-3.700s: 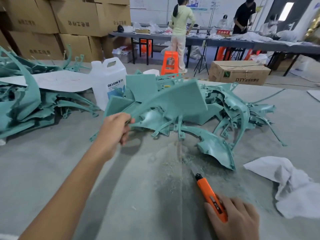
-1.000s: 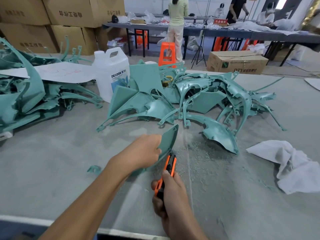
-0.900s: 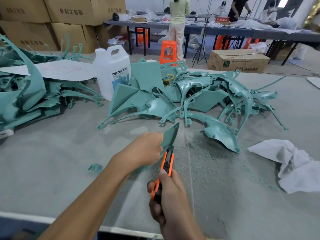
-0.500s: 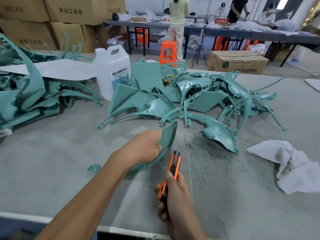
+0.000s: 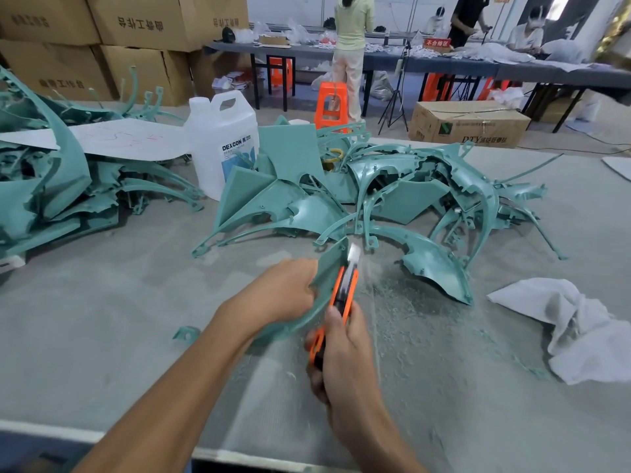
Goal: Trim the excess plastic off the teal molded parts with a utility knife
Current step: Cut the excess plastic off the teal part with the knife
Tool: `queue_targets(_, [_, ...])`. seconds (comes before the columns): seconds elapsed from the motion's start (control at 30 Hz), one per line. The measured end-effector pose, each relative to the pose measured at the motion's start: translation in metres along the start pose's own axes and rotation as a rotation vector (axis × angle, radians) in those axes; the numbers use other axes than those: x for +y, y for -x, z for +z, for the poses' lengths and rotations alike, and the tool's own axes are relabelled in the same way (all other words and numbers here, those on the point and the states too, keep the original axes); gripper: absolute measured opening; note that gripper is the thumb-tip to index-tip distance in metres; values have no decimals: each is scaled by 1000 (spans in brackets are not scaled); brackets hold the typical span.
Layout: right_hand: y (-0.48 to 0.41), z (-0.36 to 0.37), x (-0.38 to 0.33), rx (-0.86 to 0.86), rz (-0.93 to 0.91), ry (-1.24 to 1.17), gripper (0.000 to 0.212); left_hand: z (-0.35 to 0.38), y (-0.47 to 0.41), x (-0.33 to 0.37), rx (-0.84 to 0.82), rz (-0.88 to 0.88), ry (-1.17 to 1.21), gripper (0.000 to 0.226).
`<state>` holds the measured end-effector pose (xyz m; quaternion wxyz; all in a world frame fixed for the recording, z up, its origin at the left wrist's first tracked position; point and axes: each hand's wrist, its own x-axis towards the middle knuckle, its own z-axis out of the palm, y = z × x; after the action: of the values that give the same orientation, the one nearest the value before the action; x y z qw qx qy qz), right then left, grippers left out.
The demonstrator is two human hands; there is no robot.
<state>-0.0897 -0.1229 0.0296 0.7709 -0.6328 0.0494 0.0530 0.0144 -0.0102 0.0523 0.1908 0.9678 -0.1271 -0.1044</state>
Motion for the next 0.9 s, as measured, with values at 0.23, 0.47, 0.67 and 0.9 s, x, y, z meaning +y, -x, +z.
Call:
queue_targets(0.23, [-5, -10, -22, 30, -170, -95, 14, 0, 2, 3, 34, 64, -19, 17])
queue_targets(0.47, [-12, -16, 43, 110, 217, 49, 14, 4, -4, -4, 40, 40, -38, 27])
queue_targets(0.67, [-3, -7, -9, -71, -93, 20, 15, 4, -8, -3, 19, 30, -73, 14])
queue_targets(0.9, [-1, -23, 0, 69, 74, -3, 15, 5, -1, -1, 35, 51, -37, 11])
